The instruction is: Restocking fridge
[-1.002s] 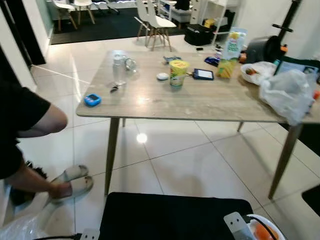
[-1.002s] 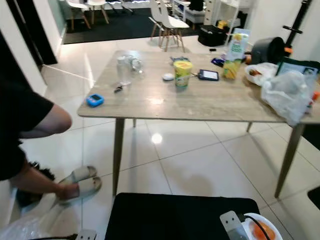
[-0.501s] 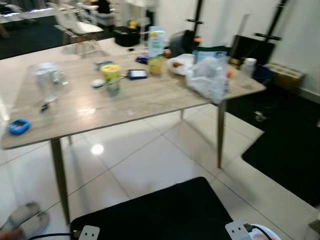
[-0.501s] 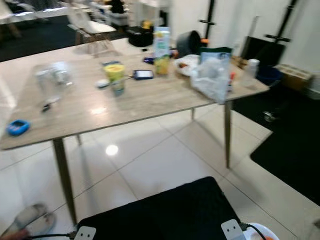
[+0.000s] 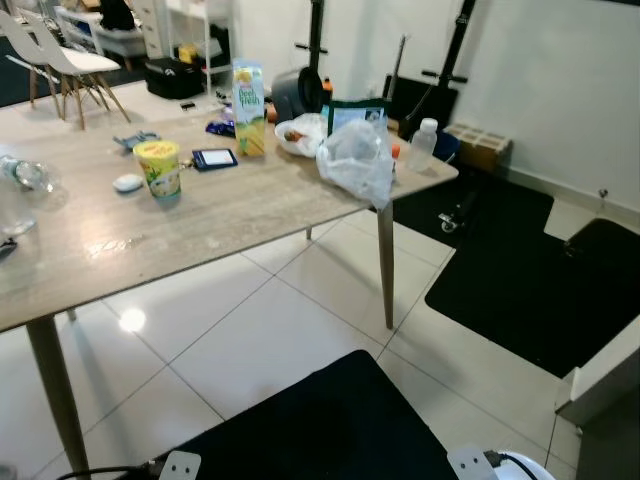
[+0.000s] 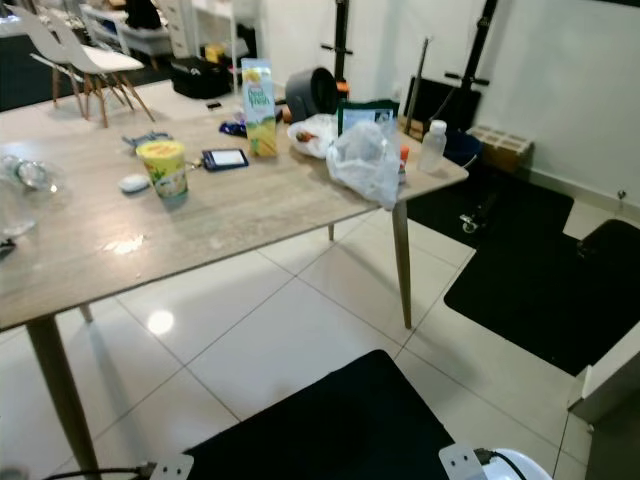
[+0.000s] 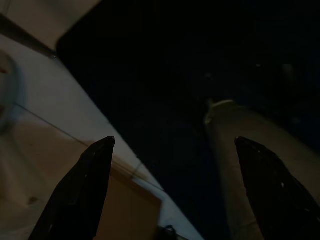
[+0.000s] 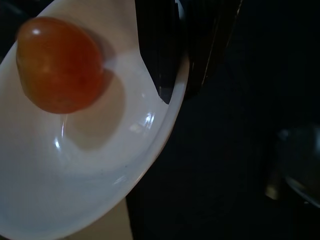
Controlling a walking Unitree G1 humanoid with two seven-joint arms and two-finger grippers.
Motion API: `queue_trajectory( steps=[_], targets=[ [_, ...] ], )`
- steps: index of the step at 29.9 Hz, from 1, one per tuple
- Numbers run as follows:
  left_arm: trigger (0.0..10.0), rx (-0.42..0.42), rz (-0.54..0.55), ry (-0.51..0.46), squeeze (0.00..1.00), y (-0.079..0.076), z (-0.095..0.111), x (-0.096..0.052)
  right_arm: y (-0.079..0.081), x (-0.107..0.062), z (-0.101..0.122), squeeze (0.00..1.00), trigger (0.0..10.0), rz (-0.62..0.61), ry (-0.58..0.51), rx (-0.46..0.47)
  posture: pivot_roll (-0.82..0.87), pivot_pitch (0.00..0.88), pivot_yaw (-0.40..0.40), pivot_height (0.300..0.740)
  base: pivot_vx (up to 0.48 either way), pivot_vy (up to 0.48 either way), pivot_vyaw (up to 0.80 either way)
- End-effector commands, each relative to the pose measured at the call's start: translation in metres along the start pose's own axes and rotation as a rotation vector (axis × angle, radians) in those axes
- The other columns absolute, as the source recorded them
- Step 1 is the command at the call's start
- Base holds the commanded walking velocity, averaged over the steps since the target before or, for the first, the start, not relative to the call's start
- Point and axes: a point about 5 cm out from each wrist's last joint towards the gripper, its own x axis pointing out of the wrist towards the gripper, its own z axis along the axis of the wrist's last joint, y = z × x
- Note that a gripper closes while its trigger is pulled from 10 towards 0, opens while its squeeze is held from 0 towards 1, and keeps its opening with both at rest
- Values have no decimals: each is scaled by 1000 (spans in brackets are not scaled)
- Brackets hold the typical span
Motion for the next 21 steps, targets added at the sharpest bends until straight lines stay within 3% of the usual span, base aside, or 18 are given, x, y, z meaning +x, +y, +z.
queue_trajectory(
  steps=[1,21],
  targets=[
    [10000,13,-5,-4,0,-1,2,0,-3,0,-3,0,10000,-15,3,10,84,0,-3,740,0,0,-781],
    [10000,20,-3,-8,0,-1,4,1,-4,0,-4,0,10000,-13,4,-2,83,0,-10,740,0,0,-785]
  ],
)
